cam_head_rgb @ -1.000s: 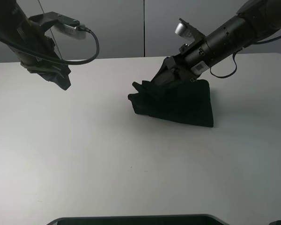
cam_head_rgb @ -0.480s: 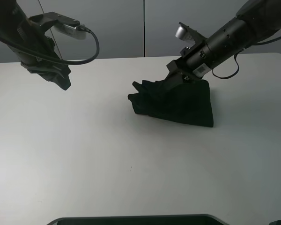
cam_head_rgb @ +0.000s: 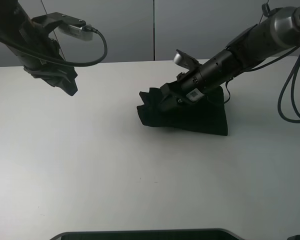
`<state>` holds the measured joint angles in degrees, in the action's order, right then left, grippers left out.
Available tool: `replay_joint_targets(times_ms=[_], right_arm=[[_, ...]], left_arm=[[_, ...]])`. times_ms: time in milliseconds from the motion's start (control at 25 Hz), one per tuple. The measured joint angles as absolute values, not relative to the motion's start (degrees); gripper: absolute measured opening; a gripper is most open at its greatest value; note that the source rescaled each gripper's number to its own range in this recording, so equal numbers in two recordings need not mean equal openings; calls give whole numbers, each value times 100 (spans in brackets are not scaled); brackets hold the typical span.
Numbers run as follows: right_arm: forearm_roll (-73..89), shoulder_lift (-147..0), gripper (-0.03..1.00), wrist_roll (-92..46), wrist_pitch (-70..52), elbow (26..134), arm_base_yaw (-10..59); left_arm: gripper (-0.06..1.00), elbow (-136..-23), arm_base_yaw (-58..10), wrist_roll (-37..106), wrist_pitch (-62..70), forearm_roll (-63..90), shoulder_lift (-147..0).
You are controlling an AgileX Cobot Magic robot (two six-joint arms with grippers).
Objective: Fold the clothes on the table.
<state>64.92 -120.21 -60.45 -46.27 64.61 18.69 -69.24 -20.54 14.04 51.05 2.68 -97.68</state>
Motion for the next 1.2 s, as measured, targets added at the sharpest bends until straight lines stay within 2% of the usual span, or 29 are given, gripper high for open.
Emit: replay_joint_targets(times_ms=[200, 440, 680, 760, 800, 880, 960, 1000, 1080, 1200], right_arm=[[6404, -12187, 0, -6080, -4124, 6461, 2398], [6139, -12158, 0, -6101, -4283, 6657, 2459], [4423, -11191, 1, -5344, -4267, 6922, 2448], [3690, -10774, 11, -5005, -4281, 7017, 2429], [3293, -10546, 21, -4870, -4317, 7052, 2425], [2642, -10116, 46, -4547, -4316, 7071, 2415], [1995, -9643, 79, -4096, -4246, 7095, 2404], [1727, -9452, 91, -3865, -4220, 7094, 2404], [1135, -8987, 98, -3484, -4230, 7094, 2404], [351, -8347, 100, -3058, -4308, 7094, 2404]], left_arm=[[72, -6924, -2054, 1391, 5095, 293, -9768], [72, -6924, -2054, 1430, 5086, 306, -9768], [72, -6929, -2054, 1711, 4822, 417, -9342], [72, -7026, -2054, 1733, 4751, 444, -9086], [72, -7102, -2054, 1733, 4731, 444, -8943], [72, -7273, -2054, 1744, 4711, 471, -8674], [72, -7469, -2054, 1753, 4703, 600, -8388], [72, -7554, -2054, 1753, 4703, 722, -8272], [72, -7741, -2054, 1753, 4703, 994, -7989], [73, -7910, -2054, 1767, 4688, 1207, -7599]])
